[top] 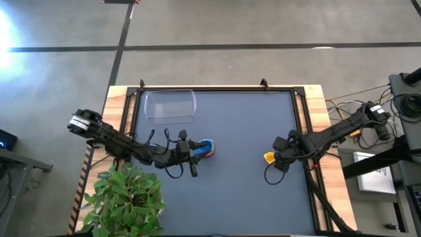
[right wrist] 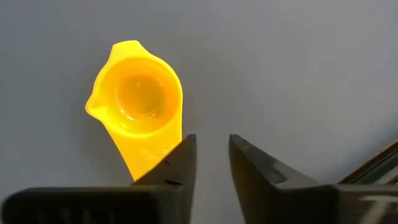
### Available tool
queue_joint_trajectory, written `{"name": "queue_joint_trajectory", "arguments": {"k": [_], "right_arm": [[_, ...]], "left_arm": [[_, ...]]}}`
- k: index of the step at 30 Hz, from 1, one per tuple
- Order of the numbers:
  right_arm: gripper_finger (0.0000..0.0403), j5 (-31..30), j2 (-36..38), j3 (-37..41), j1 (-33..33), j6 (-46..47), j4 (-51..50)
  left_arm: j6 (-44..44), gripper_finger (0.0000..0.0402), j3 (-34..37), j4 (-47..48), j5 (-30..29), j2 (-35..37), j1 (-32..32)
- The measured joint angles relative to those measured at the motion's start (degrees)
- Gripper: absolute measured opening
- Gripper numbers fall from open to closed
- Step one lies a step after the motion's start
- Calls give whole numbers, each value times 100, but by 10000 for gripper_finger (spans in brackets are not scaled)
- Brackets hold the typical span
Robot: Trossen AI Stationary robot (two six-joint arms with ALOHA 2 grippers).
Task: Nest measuring cups in basket
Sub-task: Stack the yellow measuring cup on top of the blue measuring cup
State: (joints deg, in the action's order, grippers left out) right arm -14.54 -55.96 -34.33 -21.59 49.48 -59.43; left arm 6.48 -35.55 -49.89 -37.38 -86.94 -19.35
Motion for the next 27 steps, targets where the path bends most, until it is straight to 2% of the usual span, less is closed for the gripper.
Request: {"name": "queue_joint_trajectory", "arguments": {"k": [7, 12, 18, 27], "right_arm": [[211, 0, -9, 44, 1, 166, 22], [259, 9, -11, 222, 1, 470, 37], [274, 109, -11, 357, 1, 725, 155], [250, -50, -36, 598, 5, 1220, 280]], "left_arm": [[0, 111, 2, 45, 15, 0, 0], [0, 111, 2, 80, 17, 0, 0], [0, 111, 2, 79, 15, 0, 0], [15, 111, 2, 74, 15, 0, 0]]}}
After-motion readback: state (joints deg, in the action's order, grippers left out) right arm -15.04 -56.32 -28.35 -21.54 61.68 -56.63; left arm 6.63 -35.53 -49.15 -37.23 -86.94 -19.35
